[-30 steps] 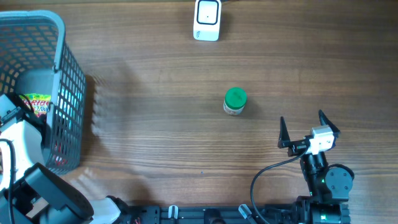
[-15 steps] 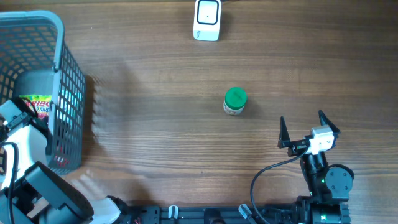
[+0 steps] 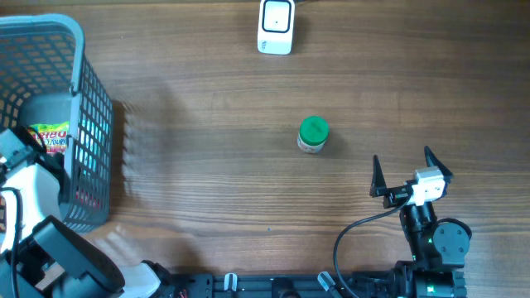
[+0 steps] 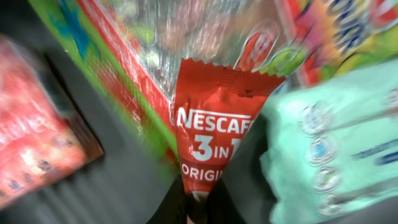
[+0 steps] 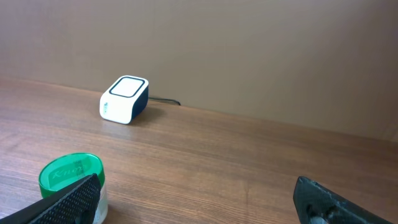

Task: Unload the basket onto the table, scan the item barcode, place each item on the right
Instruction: 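Reach into the basket and grasp the red Nescafé stick, left gripper, then carry the Nescafé stick past the scanner and drop it beside the jar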

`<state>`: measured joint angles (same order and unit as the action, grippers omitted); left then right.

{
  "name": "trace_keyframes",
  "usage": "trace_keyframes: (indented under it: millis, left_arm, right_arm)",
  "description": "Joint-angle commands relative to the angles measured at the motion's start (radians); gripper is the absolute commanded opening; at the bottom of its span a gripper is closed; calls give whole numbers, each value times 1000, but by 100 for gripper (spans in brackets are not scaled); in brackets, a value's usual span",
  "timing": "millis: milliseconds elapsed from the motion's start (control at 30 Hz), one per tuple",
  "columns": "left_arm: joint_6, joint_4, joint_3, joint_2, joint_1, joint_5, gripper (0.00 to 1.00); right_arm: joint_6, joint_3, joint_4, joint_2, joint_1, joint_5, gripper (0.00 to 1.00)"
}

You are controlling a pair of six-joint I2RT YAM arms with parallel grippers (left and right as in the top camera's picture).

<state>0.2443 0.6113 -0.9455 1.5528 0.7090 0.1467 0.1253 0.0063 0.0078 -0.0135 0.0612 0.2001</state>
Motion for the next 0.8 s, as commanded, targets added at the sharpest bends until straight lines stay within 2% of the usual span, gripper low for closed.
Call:
trace_keyframes:
  millis: [0, 167, 233, 400, 500, 633, 733, 767]
  left_arm:
    - [-2, 60, -195, -49, 3, -16, 4]
    - [-1, 196, -534, -74, 3, -26, 4]
    - [31, 237, -692, -88, 2, -132, 4]
    - [118, 221, -867, -148, -31, -364, 4]
    - [130, 196, -896, -215, -137, -404, 4]
    - [121, 274, -896, -259, -419, -397, 4]
    - [124, 449, -883, -233, -617, -312, 4]
    - [168, 525, -871, -217, -673, -254, 4]
  right_arm:
    - [6, -1, 5, 6, -5, -14, 100]
    - [6, -1, 5, 6, -5, -14, 100]
    - [5, -1, 5, 6, -5, -14, 100]
    - [6, -1, 5, 6, -5, -13, 100]
    - [6, -1, 5, 6, -5, -13, 100]
    - [6, -1, 5, 6, -5, -13, 100]
    - [6, -1, 5, 6, -5, -14, 100]
    - [6, -1, 5, 6, -5, -13, 100]
